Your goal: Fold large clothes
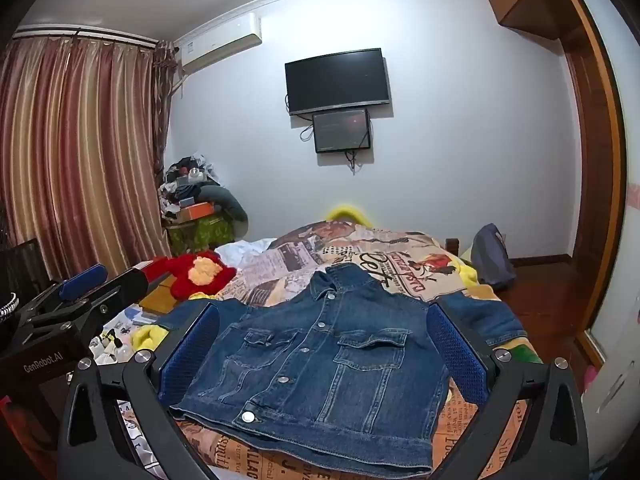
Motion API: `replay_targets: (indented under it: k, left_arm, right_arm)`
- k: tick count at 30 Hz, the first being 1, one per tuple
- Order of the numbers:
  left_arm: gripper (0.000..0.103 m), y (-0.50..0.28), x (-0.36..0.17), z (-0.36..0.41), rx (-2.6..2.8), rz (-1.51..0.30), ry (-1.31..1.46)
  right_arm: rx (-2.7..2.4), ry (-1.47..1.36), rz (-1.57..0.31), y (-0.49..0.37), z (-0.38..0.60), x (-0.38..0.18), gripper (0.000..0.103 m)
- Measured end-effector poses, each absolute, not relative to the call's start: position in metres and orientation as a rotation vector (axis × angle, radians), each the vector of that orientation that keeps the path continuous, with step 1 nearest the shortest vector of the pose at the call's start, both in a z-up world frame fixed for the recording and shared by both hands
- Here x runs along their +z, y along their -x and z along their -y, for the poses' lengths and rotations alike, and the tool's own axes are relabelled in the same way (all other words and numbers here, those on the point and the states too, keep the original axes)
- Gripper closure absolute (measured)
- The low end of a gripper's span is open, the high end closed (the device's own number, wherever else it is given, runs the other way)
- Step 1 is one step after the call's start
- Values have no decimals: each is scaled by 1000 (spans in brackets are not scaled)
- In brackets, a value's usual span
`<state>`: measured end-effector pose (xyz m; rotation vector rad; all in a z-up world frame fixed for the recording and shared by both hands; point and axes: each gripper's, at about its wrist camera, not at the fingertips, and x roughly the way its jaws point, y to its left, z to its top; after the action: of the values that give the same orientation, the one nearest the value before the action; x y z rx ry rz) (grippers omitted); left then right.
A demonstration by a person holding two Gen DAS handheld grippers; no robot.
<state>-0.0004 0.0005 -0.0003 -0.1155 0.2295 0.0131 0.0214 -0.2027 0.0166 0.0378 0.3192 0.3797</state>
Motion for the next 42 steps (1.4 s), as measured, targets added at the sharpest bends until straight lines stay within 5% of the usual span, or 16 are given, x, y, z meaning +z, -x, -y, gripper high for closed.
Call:
replay_targets:
  k: [42]
  left_arm:
    - [0,-8,-6,5,15,-245,70]
  right_arm:
    - [377,-45,-323,-25,205,18,0]
